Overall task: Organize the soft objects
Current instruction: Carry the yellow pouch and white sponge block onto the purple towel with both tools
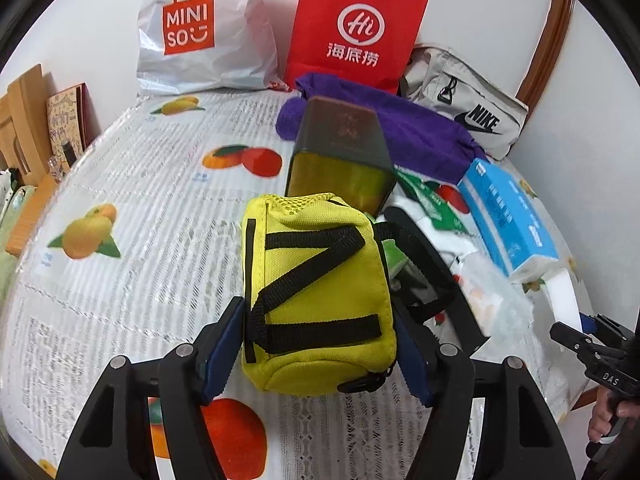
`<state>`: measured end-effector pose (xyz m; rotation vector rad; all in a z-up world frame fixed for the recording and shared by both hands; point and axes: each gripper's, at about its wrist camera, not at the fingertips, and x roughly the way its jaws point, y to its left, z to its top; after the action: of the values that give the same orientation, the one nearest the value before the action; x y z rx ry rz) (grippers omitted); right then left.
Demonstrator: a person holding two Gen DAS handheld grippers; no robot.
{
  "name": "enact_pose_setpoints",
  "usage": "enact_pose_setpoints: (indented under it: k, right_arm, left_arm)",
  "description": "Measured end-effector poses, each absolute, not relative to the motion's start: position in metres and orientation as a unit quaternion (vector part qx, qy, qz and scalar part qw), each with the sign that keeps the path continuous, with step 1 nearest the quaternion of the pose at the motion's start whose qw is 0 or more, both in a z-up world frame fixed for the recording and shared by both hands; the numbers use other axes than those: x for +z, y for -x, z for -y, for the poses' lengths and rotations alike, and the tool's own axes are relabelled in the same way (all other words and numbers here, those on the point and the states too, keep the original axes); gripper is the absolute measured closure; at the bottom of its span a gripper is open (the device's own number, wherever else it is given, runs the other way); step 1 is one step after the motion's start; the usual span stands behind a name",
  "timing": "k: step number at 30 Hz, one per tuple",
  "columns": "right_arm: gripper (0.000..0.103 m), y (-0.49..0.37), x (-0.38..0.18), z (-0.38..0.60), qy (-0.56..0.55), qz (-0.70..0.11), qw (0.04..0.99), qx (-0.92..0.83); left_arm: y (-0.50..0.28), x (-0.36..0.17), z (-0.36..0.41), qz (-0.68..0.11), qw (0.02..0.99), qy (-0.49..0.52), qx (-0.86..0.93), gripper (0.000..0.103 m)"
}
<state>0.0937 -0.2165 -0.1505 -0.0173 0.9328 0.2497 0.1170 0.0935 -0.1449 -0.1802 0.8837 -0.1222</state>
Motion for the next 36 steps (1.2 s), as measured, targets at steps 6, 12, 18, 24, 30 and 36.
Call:
enact_pose_setpoints:
  k: [6, 12, 18, 24, 30, 36]
  right_arm:
    - [0.050, -0.100, -0.120, 0.212, -0.007, -0.422, 0.892, 0.163]
    - [0.050, -0.130, -0.094, 0.216, -0.008, -0.401, 0.904, 0.148]
    - [0.050, -0.172, -0.068, 0.221, -0.010, -0.383, 0.915, 0.130]
    - [0.050, -0.220, -0.052, 0.220, 0.002, -0.372, 0.921, 0.115]
    - [0.050, -0.265, -0.052, 0.219, 0.012, -0.377, 0.920, 0.102]
    - [0.050, -0.311, -0.064, 0.218, 0.017, -0.397, 0.913, 0.091]
  left_arm:
    - [-0.125, -0.118, -0.095, -0.415, 0.906, 0.070, -0.049, 0.036]
    - [-0.147, -0.093, -0.094, -0.405, 0.911, 0.062, -0.038, 0.036]
    - [-0.178, -0.072, -0.089, -0.399, 0.915, 0.055, -0.042, 0.035]
    - [-0.212, -0.058, -0.086, -0.395, 0.917, 0.037, -0.041, 0.035]
    - [-0.245, -0.059, -0.088, -0.404, 0.913, 0.043, -0.045, 0.035]
    - [-0.287, -0.062, -0.085, -0.415, 0.907, 0.041, -0.051, 0.035]
